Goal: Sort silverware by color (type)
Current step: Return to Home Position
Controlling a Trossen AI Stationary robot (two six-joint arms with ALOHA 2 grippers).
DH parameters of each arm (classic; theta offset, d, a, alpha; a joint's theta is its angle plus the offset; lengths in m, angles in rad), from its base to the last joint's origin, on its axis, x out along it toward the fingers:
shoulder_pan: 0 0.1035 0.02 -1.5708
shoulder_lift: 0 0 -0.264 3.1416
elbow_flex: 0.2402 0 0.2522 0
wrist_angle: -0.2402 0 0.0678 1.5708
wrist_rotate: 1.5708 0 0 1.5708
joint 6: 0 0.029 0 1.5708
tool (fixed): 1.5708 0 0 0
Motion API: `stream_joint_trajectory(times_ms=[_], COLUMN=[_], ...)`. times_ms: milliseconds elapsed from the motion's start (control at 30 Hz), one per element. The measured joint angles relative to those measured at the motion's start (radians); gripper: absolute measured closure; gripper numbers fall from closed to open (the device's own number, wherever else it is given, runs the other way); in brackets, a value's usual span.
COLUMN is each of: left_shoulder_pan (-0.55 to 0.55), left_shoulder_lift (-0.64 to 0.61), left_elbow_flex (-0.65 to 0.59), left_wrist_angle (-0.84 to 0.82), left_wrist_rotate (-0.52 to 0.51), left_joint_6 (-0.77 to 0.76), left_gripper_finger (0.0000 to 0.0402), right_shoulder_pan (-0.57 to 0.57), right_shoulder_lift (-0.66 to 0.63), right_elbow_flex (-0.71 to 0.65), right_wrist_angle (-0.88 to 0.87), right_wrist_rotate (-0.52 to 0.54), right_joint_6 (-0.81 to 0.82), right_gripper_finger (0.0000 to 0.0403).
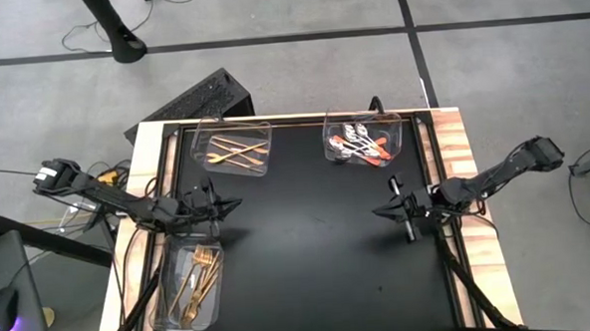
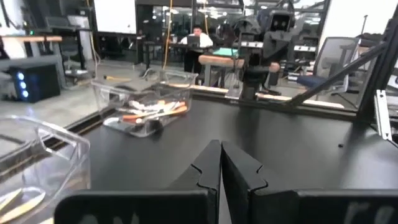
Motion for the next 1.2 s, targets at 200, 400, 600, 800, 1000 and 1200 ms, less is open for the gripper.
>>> stream_joint_trajectory(times_ms=[200,400,600,800,1000,1200], left_shoulder_pan=[-0.001,-0.001,-0.006,-0.030,-0.071,-0.093], left_shoulder_lift=[-0.001,-0.005,-0.026,-0.084,-0.160,-0.207], left_elbow_flex=[0.000,0.000,0.000,0.000,0.000,0.000], left_wrist_angle=[-0.030,0.029,0.053,0.056,0.032,-0.016], left_wrist_rotate=[-0.001,-0.001,-0.010,-0.024,-0.040,-0.075], left_joint_6=[-0.016,0.059,0.081,0.128,0.174,0.184], left_gripper_finger=[0.0401,0.0401,0.0401,0.0401,0.0401,0.0401], right_shoulder_pan=[0.000,-0.007,-0.006,0.004,0.058,0.086], right_shoulder_lift=[0.036,0.072,-0.011,-0.133,-0.308,-0.462], right_elbow_flex=[0.000,0.012,0.016,0.017,0.018,0.019], right_wrist_angle=[0.028,0.054,-0.075,-0.172,-0.324,-0.408], right_wrist_rotate=[0.000,-0.004,-0.016,-0.032,-0.072,-0.072], right_joint_6=[0.001,-0.004,-0.023,-0.043,-0.110,-0.153], right_gripper_finger=[0.0396,0.0396,0.0396,0.0396,0.0396,0.0396])
